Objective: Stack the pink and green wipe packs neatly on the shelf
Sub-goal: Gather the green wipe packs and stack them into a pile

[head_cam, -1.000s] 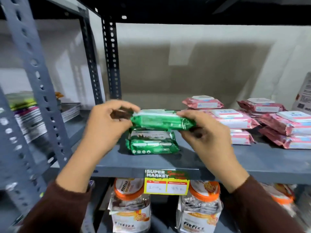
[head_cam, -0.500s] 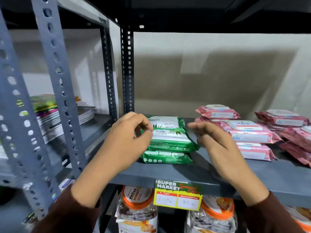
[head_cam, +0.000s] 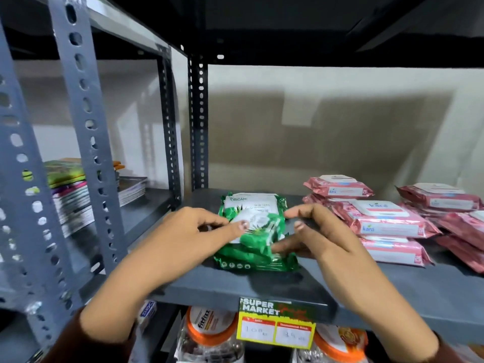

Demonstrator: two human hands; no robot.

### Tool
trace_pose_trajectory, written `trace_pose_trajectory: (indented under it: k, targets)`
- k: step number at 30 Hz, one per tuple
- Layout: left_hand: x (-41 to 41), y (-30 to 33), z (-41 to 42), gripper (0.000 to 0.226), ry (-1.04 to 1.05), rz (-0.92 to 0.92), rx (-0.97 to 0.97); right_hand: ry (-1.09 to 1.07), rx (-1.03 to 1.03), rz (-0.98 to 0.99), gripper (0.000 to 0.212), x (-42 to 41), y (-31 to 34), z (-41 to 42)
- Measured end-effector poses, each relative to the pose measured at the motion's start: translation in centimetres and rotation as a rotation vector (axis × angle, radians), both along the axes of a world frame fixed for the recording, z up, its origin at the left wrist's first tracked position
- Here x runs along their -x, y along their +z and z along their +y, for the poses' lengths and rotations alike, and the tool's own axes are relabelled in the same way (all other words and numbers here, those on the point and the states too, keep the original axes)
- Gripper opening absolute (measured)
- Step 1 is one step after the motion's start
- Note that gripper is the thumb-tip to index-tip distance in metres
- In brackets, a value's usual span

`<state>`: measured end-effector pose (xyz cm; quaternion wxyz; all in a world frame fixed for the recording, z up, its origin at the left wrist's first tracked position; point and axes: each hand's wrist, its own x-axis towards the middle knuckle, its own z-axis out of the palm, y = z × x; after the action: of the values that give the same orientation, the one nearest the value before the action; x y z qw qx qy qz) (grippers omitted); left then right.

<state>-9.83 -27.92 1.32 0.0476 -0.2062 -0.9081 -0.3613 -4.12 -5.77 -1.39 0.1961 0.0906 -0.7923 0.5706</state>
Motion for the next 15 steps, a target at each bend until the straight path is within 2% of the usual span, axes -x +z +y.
trace_pose_trajectory:
  k: [3, 6, 7, 9, 12, 15]
  targets:
    - [0.5, -0.2, 0.1, 0.075, 0.085, 0.041, 0.016, 0.061, 0.015, 0.029, 0.021, -0.5, 0.2, -0.9]
    - [0.9, -0.9, -0.5, 0.089, 0.083, -0.014, -0.167, -0.109, -0.076, 0.179, 0.021, 0.8, 0.3, 0.3]
    - [1.1, -1.1, -0.8, 0.087, 0.052, -0.071, -0.217, -0.119, -0.117, 0.171, 0.023, 1.3, 0.4, 0.8]
    - [1.3, -1.4, -0.9, 0.073, 0.025, -0.149, -0.195, -0.075, -0.181, 0.070, 0.026, 2.3, 0.2, 1.4]
    - [2.2, -2.0, -0.8, 0.052, 0.066, -0.119, -0.088, -0.135, -0.310, 0.060, 0.020, 3.0, -0.8, 1.9]
    - [2.8, -2.2, -0.5, 0.047, 0.122, -0.063, -0.031, -0.182, -0.353, 0.089, 0.017, 2.3, -1.2, 1.8]
